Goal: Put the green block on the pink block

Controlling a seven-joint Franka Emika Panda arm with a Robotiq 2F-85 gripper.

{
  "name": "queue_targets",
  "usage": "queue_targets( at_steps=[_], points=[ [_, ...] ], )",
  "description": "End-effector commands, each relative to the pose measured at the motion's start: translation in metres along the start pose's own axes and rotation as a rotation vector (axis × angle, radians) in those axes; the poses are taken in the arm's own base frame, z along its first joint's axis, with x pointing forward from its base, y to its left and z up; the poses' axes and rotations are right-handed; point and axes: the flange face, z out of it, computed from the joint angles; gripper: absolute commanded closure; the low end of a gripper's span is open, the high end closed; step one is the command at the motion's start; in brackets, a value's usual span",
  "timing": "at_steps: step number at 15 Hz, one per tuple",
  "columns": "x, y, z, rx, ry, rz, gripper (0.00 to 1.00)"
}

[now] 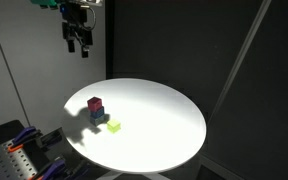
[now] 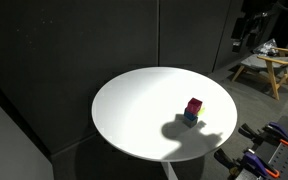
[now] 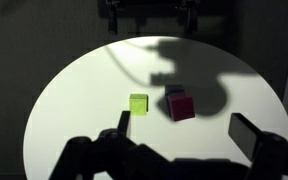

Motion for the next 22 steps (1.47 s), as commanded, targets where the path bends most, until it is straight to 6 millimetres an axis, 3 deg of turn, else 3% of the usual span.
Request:
queue_targets(
  at_steps=[1, 17, 22],
  points=[
    [0.024, 0.007, 0.008, -0.01, -0.007, 0.063, 0.0],
    [0.083, 0.035, 0.1, -0.033, -0.018, 0.08, 0.0],
    [0.082, 0.032, 0.112, -0.032, -0.028, 0.074, 0.0]
  ],
)
